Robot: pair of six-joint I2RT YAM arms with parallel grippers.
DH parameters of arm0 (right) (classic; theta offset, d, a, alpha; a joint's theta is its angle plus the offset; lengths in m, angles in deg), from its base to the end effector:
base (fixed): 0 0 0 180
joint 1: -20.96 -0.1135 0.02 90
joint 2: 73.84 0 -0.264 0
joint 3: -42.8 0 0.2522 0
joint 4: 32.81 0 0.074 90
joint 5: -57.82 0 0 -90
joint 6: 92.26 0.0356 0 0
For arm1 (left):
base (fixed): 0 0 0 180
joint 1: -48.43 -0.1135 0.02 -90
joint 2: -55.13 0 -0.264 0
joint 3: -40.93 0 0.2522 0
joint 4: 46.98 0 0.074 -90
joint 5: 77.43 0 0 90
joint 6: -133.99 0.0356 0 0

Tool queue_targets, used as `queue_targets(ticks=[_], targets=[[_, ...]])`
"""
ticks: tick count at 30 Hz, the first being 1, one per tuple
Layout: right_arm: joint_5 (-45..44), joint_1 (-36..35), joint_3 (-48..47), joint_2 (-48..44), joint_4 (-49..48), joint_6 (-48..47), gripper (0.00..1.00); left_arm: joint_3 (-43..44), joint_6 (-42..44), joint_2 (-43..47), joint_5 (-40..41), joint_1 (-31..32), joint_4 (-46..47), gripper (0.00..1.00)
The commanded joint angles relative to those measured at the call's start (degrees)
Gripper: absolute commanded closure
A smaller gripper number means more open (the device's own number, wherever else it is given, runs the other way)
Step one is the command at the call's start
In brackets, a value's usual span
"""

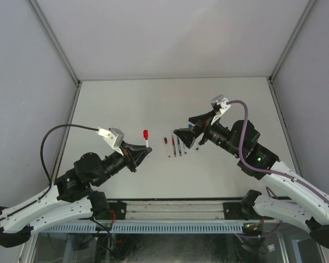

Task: Insert the pens into the pen caps
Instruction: Press the pen cap onto the pen.

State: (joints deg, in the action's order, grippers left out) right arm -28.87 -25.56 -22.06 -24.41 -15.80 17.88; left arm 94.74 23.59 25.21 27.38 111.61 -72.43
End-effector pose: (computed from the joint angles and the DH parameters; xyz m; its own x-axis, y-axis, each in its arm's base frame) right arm 0.1368 0.1472 0.3781 -0.2809 0.2033 -0.9379 -0.7109 0.6125 0.3457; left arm 0.0668 -0.1120 0.3444 -0.2721 -0.2088 -0.9394 0.6963 0.6310 -0.3419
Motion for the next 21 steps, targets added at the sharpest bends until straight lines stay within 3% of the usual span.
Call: queue_targets(ticks=[1, 8, 21], targets=[[8.73, -0.21, -5.85, 3.02, -7.18, 0.20, 0.13, 0.11, -0.55, -0.04, -0.29, -0.30, 2.02, 1.00], [11.31, -5.25, -14.61, 11.39, -4.41, 0.76, 0.27, -0.14, -0.38, 0.08, -1.44, -0.31, 2.45, 1.00], [10.69, -10.44, -20.95, 19.67, -3.87, 1.40, 0.34, 0.20, -0.16, -0.56, -2.33, -0.32, 2.50, 1.00]])
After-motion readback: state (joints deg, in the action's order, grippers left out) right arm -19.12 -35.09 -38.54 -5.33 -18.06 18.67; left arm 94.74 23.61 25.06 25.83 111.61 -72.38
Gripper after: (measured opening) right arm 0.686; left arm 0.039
